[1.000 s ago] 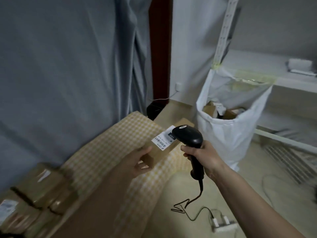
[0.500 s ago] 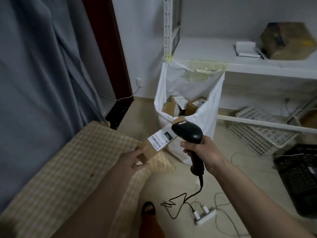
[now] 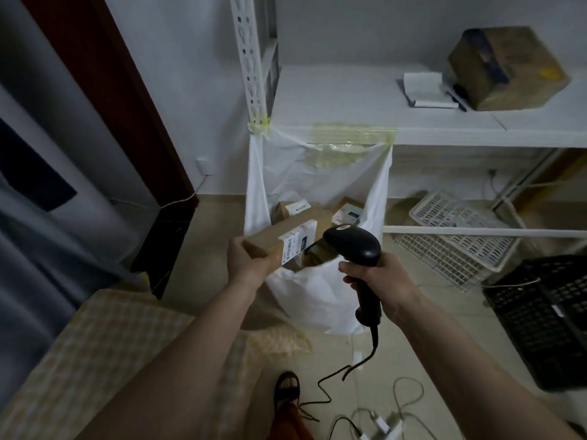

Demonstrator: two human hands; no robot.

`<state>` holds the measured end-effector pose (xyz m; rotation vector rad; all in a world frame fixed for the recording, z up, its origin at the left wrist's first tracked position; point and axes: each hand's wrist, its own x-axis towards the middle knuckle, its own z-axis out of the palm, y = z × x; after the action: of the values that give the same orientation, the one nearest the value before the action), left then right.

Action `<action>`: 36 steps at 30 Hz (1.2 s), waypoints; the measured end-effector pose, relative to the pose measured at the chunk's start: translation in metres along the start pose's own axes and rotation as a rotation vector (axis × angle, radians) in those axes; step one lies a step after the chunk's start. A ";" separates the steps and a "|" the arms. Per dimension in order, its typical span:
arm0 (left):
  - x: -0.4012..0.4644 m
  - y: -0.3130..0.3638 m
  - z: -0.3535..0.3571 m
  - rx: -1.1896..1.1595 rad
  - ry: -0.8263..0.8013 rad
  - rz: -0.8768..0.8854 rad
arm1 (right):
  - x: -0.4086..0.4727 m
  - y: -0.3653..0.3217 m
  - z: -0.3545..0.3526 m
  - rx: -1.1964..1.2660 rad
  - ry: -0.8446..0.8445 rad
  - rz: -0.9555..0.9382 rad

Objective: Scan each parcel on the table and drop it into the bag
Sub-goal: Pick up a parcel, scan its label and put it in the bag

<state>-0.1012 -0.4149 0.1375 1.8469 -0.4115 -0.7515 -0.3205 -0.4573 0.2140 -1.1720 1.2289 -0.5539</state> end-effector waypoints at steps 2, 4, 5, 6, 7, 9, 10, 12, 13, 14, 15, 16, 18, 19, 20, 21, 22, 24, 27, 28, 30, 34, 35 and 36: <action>0.039 0.012 0.014 0.066 0.023 0.041 | 0.034 -0.012 0.010 0.004 0.016 0.021; 0.078 0.021 0.032 0.139 0.018 0.068 | 0.065 -0.022 0.019 0.008 0.029 0.041; 0.096 0.024 0.041 0.169 0.016 0.081 | 0.079 -0.026 0.023 0.011 0.028 0.050; 0.112 0.028 0.051 0.196 0.014 0.087 | 0.092 -0.029 0.026 0.015 0.025 0.058; 0.126 0.031 0.060 0.218 0.012 0.103 | 0.104 -0.032 0.029 0.019 0.023 0.067; 0.149 0.037 0.078 0.243 0.000 0.116 | 0.126 -0.036 0.032 0.011 0.023 0.082; 0.158 0.039 0.085 0.265 -0.022 0.109 | 0.136 -0.037 0.033 0.006 0.029 0.090; 0.173 0.037 0.096 0.361 -0.072 0.089 | 0.154 -0.038 0.035 -0.003 0.047 0.106; 0.179 0.035 0.099 0.415 -0.094 0.080 | 0.160 -0.038 0.036 -0.006 0.053 0.113; 0.183 0.033 0.102 0.451 -0.114 0.066 | 0.166 -0.037 0.037 -0.009 0.055 0.119; 0.187 0.030 0.104 0.471 -0.125 0.057 | 0.171 -0.036 0.038 -0.014 0.056 0.124; 0.189 0.026 0.105 0.486 -0.134 0.055 | 0.174 -0.036 0.038 -0.017 0.056 0.129; 0.191 0.023 0.105 0.539 -0.148 0.071 | 0.178 -0.035 0.040 -0.022 0.057 0.140; 0.190 0.022 0.103 0.581 -0.154 0.092 | 0.179 -0.035 0.040 -0.024 0.058 0.148; 0.190 0.022 0.101 0.628 -0.154 0.114 | 0.179 -0.035 0.042 -0.022 0.058 0.155; 0.188 0.021 0.100 0.667 -0.155 0.131 | 0.179 -0.036 0.043 -0.019 0.055 0.162; 0.187 0.019 0.097 0.703 -0.159 0.141 | 0.178 -0.036 0.044 -0.016 0.049 0.165; 0.182 0.017 0.091 0.749 -0.172 0.160 | 0.173 -0.036 0.045 -0.018 0.031 0.159; 0.163 0.016 0.077 0.752 -0.163 0.185 | 0.159 -0.038 0.047 -0.030 -0.024 0.132; 0.154 0.016 0.069 0.752 -0.146 0.199 | 0.152 -0.039 0.048 -0.034 -0.046 0.123; 0.132 0.016 0.051 0.753 -0.096 0.203 | 0.137 -0.041 0.050 -0.022 -0.100 0.108; 0.077 0.011 0.001 0.841 0.007 0.178 | 0.098 -0.038 0.062 -0.049 -0.258 0.058; 0.062 0.009 -0.013 0.908 0.036 0.164 | 0.086 -0.035 0.066 -0.076 -0.299 0.049; 0.045 0.008 -0.027 0.973 0.058 0.156 | 0.074 -0.031 0.069 -0.103 -0.339 0.041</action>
<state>-0.0496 -0.4254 0.1376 2.6758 -0.9924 -0.3934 -0.2263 -0.5051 0.2039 -1.2649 0.9961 -0.2494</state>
